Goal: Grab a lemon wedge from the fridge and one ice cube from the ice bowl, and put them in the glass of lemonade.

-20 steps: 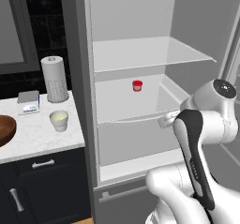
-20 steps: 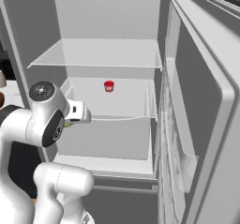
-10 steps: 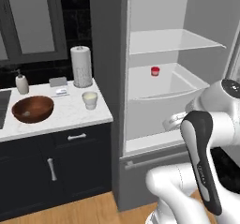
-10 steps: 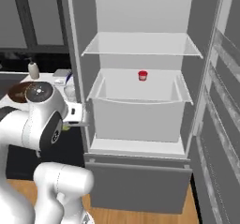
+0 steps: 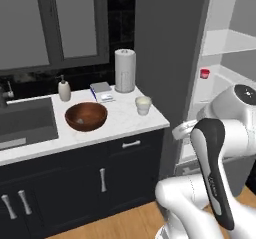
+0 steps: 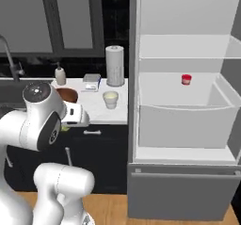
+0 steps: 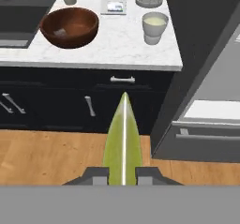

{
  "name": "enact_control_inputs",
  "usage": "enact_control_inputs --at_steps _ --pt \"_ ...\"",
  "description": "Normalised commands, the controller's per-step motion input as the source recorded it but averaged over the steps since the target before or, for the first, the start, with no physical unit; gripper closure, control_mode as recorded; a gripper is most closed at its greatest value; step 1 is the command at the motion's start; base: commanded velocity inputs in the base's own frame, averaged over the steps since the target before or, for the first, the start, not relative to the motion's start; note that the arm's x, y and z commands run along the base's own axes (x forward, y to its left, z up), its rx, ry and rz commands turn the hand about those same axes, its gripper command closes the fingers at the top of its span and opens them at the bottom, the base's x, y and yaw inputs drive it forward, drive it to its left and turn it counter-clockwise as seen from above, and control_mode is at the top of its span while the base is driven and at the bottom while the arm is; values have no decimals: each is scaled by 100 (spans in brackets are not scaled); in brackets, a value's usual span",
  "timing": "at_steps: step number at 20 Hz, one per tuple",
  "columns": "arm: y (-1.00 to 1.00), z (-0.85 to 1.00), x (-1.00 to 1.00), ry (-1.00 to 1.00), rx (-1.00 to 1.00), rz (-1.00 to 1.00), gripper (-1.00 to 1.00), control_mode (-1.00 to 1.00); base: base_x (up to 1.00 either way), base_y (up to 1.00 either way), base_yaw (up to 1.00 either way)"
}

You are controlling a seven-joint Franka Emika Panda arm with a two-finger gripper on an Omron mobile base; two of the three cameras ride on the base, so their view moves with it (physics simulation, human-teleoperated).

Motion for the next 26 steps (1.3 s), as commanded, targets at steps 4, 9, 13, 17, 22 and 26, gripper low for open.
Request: enact_control_inputs --at_steps 4,9,13,17,22,26 --pt "0 0 0 0 0 0 100 100 87 66 -12" --pt "0 0 0 0 0 0 100 100 75 45 -7" --pt "11 -18 18 11 0 -6 100 -100 28 11 -3" --pt "42 -44 29 18 0 -26 100 -100 0 0 0" --pt "6 -34 61 7 0 -37 100 -100 0 0 0" --pt "-20 0 84 0 0 -36 100 -100 0 0 0"
